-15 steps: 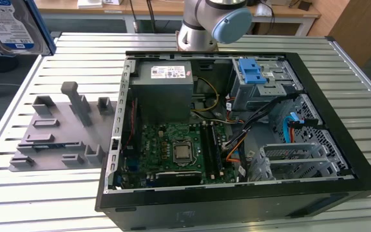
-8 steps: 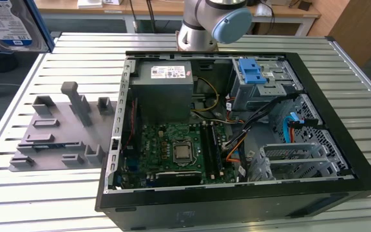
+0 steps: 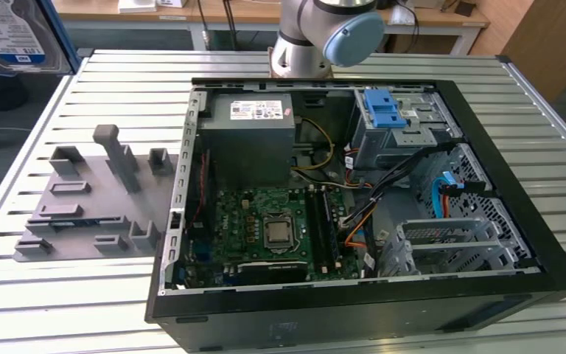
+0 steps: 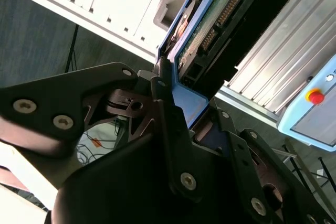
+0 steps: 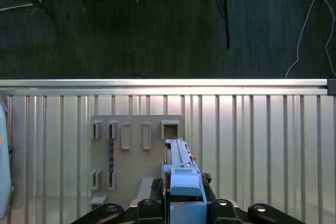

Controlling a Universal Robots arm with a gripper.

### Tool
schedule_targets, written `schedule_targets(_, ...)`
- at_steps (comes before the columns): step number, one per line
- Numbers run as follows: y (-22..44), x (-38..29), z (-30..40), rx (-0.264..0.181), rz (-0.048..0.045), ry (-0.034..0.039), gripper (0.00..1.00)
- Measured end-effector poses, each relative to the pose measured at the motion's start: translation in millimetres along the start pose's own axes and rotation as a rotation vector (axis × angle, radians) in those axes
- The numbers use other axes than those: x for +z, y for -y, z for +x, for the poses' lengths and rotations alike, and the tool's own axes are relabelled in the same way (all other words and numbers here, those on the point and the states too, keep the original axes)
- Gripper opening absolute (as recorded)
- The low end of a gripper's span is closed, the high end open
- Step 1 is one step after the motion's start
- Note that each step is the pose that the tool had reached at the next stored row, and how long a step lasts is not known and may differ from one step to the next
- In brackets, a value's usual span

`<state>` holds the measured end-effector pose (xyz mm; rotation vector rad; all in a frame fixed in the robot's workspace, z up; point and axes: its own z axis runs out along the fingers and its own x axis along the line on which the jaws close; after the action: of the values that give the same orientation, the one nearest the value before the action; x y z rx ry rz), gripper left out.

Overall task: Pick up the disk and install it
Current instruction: 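Pick up the disk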

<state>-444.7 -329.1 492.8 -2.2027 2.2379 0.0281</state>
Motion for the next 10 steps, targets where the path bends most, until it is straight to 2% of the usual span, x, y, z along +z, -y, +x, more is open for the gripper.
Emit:
schedule_targets(3, -0.1, -2.3, 0.0, 0.0, 0.0001, 0.0, 0.36)
schedule_targets(10, 0.2, -2.6, 0.0, 0.0, 0.0003, 0.0001, 0.36)
